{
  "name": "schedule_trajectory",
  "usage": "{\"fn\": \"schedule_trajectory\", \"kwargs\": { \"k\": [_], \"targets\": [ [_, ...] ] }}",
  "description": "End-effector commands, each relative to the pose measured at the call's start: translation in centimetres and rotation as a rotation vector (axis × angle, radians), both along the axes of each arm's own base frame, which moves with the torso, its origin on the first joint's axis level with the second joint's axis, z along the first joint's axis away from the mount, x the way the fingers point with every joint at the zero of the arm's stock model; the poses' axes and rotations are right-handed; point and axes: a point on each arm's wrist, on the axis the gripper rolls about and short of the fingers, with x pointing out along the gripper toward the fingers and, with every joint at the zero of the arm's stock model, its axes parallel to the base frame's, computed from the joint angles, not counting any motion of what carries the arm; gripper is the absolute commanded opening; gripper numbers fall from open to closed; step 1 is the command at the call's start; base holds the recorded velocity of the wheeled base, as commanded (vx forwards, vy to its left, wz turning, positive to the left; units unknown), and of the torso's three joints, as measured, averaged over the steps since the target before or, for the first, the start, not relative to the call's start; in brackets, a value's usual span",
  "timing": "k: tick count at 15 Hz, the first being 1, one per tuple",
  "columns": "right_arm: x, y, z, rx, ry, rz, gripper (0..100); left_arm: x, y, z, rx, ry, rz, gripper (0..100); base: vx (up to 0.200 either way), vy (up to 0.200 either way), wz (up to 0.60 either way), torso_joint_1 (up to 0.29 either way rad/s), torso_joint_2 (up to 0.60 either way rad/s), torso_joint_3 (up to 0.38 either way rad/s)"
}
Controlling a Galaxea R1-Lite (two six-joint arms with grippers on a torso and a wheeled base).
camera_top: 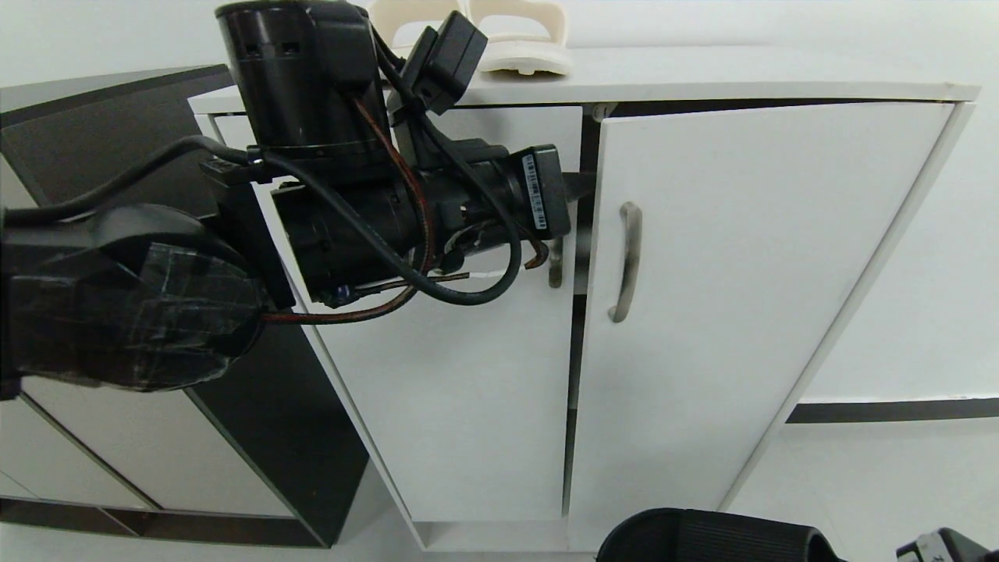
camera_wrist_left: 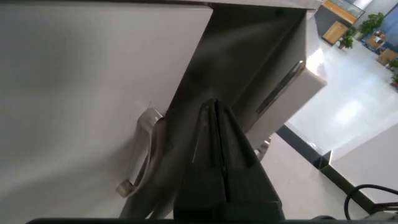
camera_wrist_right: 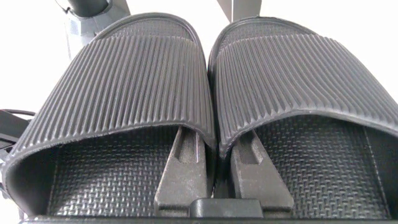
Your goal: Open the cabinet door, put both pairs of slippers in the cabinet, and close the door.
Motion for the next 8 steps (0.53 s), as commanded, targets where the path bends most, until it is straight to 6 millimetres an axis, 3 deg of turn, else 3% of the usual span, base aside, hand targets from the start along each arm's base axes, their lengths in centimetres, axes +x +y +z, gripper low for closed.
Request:
{"fn": "schedule_trajectory", "kwargs": {
  "k": [1, 8],
  "targets": [
    [0.13, 0.24, -0.05, -0.009, 0.008, 0.0, 0, 0.33, -0.44, -0.39, 0.007, 0.007, -0.004, 0, 0.0, 0.0, 0.0, 0.0, 0.0, 0.0],
    [0.23, 1.03, 0.13, -0.017, 0.062, 0.001, 0, -0.39, -0.93, -0.23, 0.005, 0.002, -0.022, 0, 0.0, 0.0, 0.0, 0.0, 0.0, 0.0]
  ]
}}
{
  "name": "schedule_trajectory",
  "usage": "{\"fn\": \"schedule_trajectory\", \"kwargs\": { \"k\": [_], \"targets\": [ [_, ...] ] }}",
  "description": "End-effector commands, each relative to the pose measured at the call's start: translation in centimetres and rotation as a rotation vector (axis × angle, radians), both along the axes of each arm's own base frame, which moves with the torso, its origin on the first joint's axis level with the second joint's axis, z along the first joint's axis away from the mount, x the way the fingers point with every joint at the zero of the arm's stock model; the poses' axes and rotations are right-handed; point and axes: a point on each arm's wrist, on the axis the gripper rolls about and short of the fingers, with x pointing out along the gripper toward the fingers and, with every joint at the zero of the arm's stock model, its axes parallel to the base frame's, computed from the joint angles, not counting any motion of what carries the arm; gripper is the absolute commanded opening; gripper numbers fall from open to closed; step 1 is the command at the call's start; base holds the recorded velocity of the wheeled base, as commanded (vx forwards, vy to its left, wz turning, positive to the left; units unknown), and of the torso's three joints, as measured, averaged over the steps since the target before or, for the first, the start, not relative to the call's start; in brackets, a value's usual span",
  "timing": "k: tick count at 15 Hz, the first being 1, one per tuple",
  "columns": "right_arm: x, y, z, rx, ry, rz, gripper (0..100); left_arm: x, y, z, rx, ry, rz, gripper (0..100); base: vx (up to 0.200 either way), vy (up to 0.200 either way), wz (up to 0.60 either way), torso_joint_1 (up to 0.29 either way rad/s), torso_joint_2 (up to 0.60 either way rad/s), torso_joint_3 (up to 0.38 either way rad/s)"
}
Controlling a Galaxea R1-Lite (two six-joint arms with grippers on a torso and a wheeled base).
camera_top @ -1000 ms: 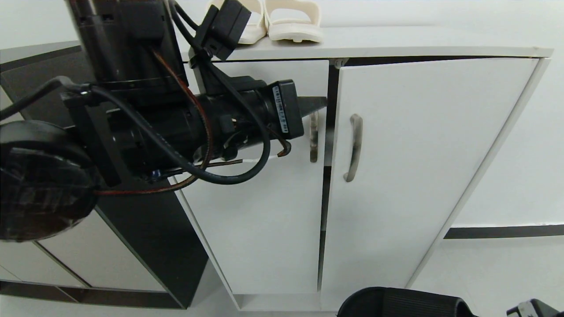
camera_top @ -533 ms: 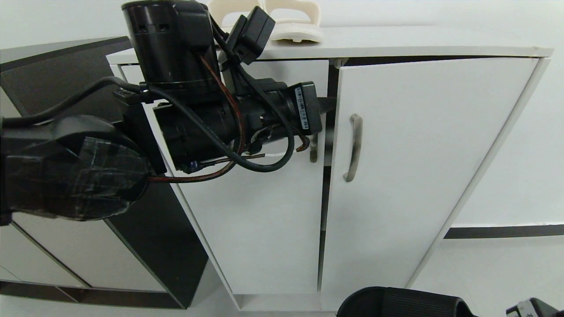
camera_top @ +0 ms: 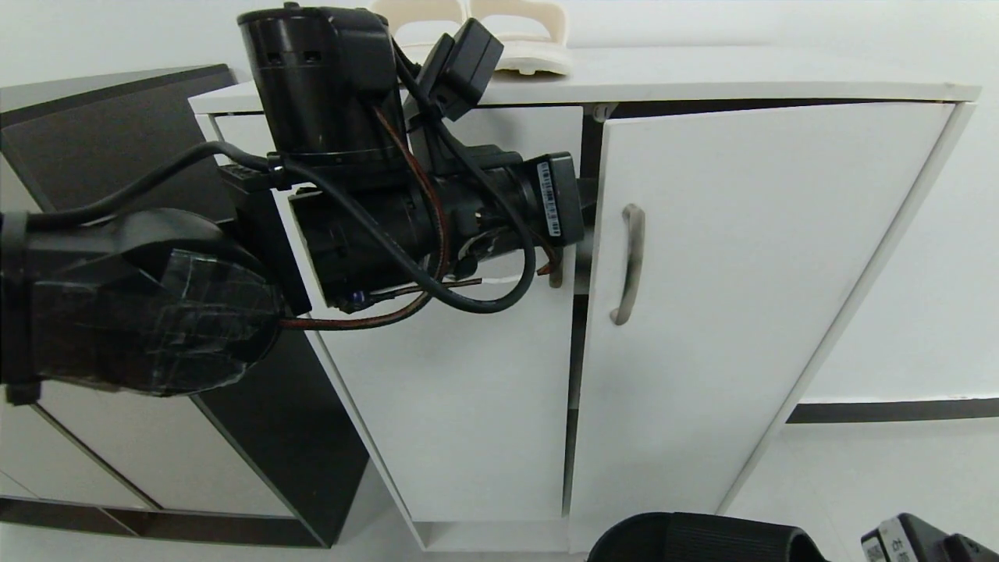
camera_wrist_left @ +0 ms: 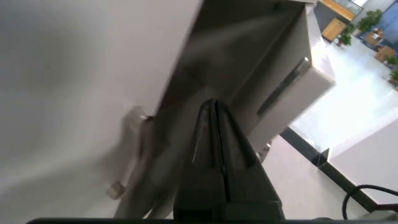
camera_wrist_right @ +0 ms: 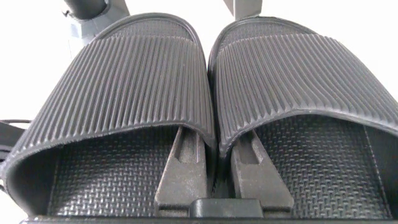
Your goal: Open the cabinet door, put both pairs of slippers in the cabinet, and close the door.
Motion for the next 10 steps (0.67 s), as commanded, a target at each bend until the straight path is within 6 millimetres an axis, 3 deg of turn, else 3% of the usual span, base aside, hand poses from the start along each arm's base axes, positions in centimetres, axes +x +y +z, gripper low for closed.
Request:
{"fn": "schedule_trajectory", "kwargs": {
  "k": [1, 6, 9, 10],
  "targets": [
    [-0.9, -0.1, -1.0, -0.033, 0.019, 0.054, 0, -1.1, -0.8, 0.0, -0.001, 0.0, -0.04, 0, -0.2, 0.0, 0.0, 0.007, 0.0, -0.002],
    [-1.8, -0.3, -1.7, -0.048, 0.021, 0.11, 0, -6.3, -2.8, -0.4, 0.016, 0.013, -0.207, 0, -0.2, 0.0, 0.0, 0.0, 0.0, 0.003],
    [-1.8, -0.3, -1.6, -0.044, 0.019, 0.104, 0, -6.0, -3.3, -0.7, 0.009, 0.007, -0.206, 0, -0.2, 0.0, 0.0, 0.001, 0.0, 0.001],
    [-1.2, -0.1, -1.1, -0.026, 0.013, 0.065, 0, -4.4, -1.8, -0.5, -0.007, -0.012, -0.132, 0, 0.0, 0.0, 0.0, 0.0, 0.0, 0.0]
  ]
}}
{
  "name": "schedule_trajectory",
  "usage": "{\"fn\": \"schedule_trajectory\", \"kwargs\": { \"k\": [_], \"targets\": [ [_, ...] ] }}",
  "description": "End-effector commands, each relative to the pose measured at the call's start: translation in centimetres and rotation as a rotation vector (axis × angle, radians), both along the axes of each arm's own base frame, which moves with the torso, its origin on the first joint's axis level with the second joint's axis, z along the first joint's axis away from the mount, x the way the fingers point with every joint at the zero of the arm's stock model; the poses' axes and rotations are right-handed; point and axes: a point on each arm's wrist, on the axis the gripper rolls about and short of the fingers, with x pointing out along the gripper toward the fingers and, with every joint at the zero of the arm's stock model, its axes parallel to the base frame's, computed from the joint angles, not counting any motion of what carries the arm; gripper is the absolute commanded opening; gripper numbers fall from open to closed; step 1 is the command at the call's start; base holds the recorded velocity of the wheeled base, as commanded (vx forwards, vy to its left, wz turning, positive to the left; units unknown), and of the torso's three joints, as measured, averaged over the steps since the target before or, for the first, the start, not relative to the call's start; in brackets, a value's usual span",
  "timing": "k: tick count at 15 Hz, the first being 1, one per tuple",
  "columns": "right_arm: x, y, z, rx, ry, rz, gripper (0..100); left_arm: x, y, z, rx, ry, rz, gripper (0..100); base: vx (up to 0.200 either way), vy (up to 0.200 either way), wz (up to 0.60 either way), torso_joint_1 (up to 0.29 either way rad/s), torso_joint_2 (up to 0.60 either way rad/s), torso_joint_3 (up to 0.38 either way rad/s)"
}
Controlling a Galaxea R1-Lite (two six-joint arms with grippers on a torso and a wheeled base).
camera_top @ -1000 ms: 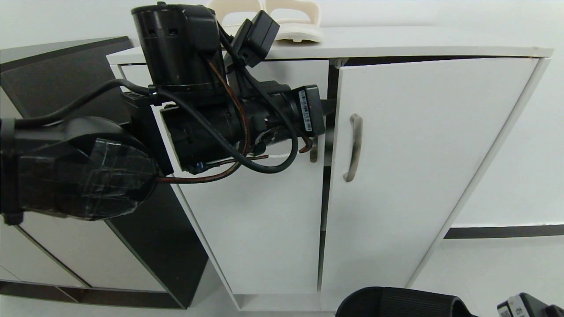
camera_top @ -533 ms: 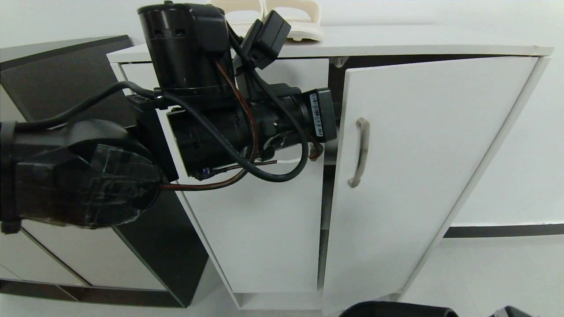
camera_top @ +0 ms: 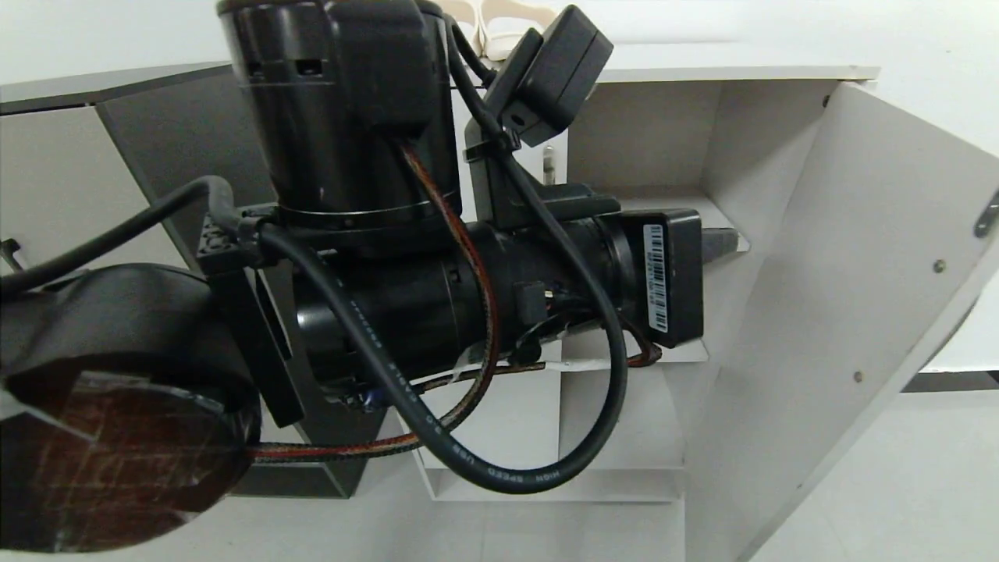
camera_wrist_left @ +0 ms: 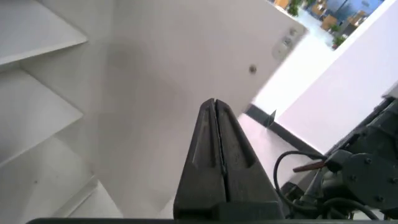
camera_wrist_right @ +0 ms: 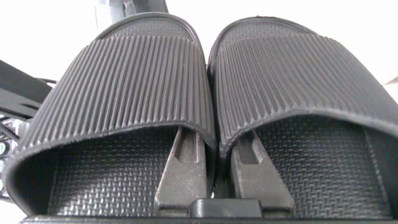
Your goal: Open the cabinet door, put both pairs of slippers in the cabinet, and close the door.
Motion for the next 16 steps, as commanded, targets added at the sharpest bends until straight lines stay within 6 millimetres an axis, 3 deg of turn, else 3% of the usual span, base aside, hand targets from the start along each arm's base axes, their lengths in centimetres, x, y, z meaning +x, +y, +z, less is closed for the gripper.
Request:
{"fn": "schedule_trajectory", "kwargs": {
  "k": [1, 2, 3, 4, 5, 6, 7, 9, 11, 12, 14, 16],
  "targets": [
    [1.2, 0.1, 0.7, 0.018, -0.01, -0.081, 0, 1.9, 3.0, 0.4, -0.018, -0.019, 0.131, 0, 0.0, 0.0, 0.0, 0.0, 0.0, 0.0],
    [2.3, 0.2, 1.1, 0.019, -0.019, -0.157, 0, 2.2, 5.5, 1.0, -0.03, -0.025, 0.235, 0, 0.0, 0.0, 0.0, 0.0, 0.0, 0.0],
    [2.5, 0.2, 1.1, 0.02, -0.02, -0.175, 0, 2.3, 5.9, 1.0, -0.03, -0.025, 0.252, 0, 0.0, 0.0, 0.0, 0.0, 0.0, 0.0],
    [4.2, 0.5, 1.1, -0.002, -0.014, -0.405, 0, 0.2, 10.7, 1.1, -0.038, -0.038, 0.394, 0, 0.0, 0.0, 0.0, 0.0, 0.0, 0.0],
    [5.0, 1.1, 1.5, 0.004, -0.02, -0.54, 0, -2.2, 13.5, 0.7, -0.022, -0.062, 0.448, 0, 0.0, 0.0, 0.0, 0.0, 0.0, 0.0],
    [6.4, 2.4, 2.2, 0.048, 0.002, -0.765, 0, -5.4, 17.7, -1.1, 0.056, -0.069, 0.586, 0, 0.0, 0.0, 0.0, 0.0, 0.0, 0.0],
    [6.8, 2.8, 2.3, 0.062, 0.004, -0.818, 0, -6.1, 18.8, -1.7, 0.077, -0.059, 0.65, 0, 0.0, 0.0, 0.0, 0.0, 0.0, 0.0],
    [8.7, 4.6, 2.3, 0.073, -0.044, -1.035, 0, -13.0, 24.0, -5.6, 0.097, -0.056, 0.952, 0, 0.0, 0.0, 0.0, 0.0, 0.0, 0.0],
    [9.3, 5.4, 2.1, 0.084, -0.058, -1.054, 0, -16.5, 26.3, -8.5, 0.197, -0.057, 1.251, 0, 0.0, 0.0, 0.0, 0.0, 0.0, 0.0],
    [9.4, 5.5, 2.1, 0.095, -0.063, -1.058, 0, -19.7, 27.0, -11.8, 0.231, -0.06, 1.428, 0, 0.0, 0.0, 0.0, 0.0, 0.0, 0.0],
    [9.2, 5.2, 2.3, 0.103, -0.066, -1.062, 0, -21.6, 26.8, -16.4, 0.25, -0.07, 1.512, 0, 0.0, 0.0, 0.0, 0.0, 0.0, 0.0],
    [9.0, 4.8, 2.1, 0.099, -0.066, -1.06, 0, -21.6, 26.6, -20.4, 0.304, -0.081, 1.497, 0, 0.0, 0.0, 0.0, 0.0, 0.0, 0.0]
  ]
}}
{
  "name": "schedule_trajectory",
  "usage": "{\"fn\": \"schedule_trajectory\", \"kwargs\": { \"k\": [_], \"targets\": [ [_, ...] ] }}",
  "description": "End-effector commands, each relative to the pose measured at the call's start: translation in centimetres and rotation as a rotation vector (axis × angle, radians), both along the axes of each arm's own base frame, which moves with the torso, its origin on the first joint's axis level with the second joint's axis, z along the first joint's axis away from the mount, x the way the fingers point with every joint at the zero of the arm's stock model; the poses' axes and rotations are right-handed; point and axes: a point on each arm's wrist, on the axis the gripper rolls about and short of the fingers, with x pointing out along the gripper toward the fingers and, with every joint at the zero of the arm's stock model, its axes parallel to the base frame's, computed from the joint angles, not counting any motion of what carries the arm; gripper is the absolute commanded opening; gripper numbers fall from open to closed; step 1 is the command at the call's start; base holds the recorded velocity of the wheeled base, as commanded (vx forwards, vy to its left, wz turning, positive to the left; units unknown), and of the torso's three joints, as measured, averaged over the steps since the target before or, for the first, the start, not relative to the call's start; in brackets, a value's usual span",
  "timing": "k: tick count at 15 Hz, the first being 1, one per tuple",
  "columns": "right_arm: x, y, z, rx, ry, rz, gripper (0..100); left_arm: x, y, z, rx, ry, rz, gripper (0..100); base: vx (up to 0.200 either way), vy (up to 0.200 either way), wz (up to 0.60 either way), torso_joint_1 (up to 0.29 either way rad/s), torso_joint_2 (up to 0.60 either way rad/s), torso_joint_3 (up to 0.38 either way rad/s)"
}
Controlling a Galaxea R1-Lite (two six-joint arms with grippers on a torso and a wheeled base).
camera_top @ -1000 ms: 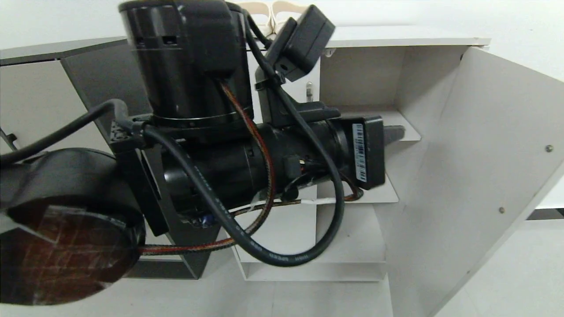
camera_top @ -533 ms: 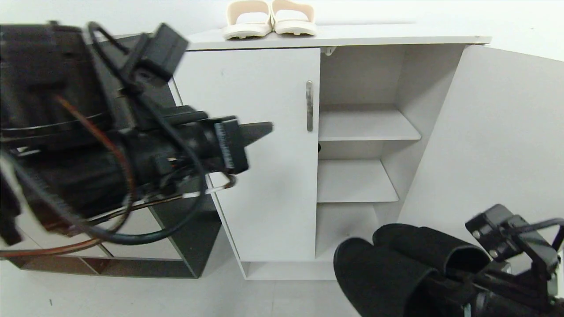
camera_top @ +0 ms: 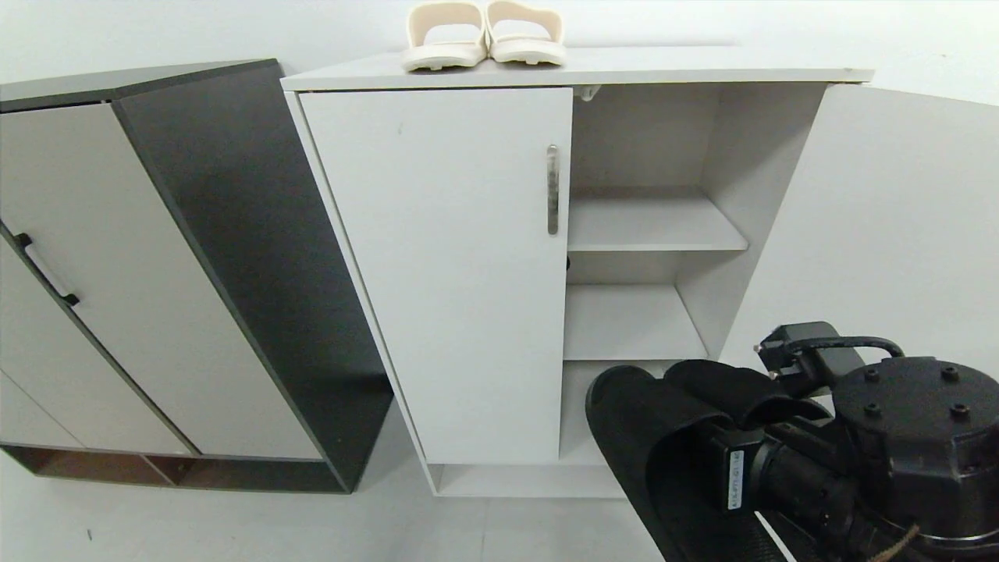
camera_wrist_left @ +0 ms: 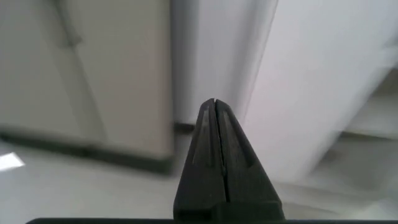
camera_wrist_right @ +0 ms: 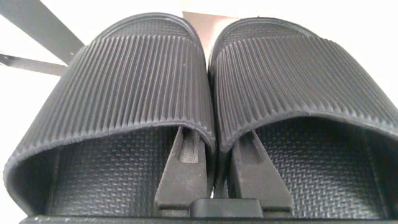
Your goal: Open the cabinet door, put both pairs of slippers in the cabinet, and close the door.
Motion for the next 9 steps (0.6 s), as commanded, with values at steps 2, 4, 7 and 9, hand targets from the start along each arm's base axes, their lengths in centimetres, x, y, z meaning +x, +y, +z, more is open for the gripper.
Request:
{"fn": "schedule_trajectory", "kwargs": {
  "k": [2, 4, 7, 9],
  "targets": [
    [-0.3, -0.4, -0.6, -0.019, 0.012, 0.001, 0, -1.9, -0.3, -9.4, 0.06, -0.024, 0.065, 0, 0.0, 0.0, 0.0, 0.0, 0.0, 0.0],
    [-0.4, -0.5, -0.8, -0.024, 0.018, 0.002, 0, -1.7, -0.7, -9.4, 0.057, -0.059, -0.115, 0, 0.0, 0.0, 0.0, 0.0, 0.0, 0.0],
    [-0.8, 0.0, -0.5, -0.042, -0.003, 0.042, 0, -1.7, -0.9, -9.8, 0.109, -0.012, -0.188, 0, 0.0, 0.0, 0.0, 0.0, 0.0, 0.0],
    [-0.8, 0.3, -0.2, -0.024, -0.026, 0.059, 0, -1.7, -0.9, -9.9, 0.091, -0.012, -0.189, 0, 0.0, 0.0, 0.0, 0.0, 0.0, 0.0]
  ]
}}
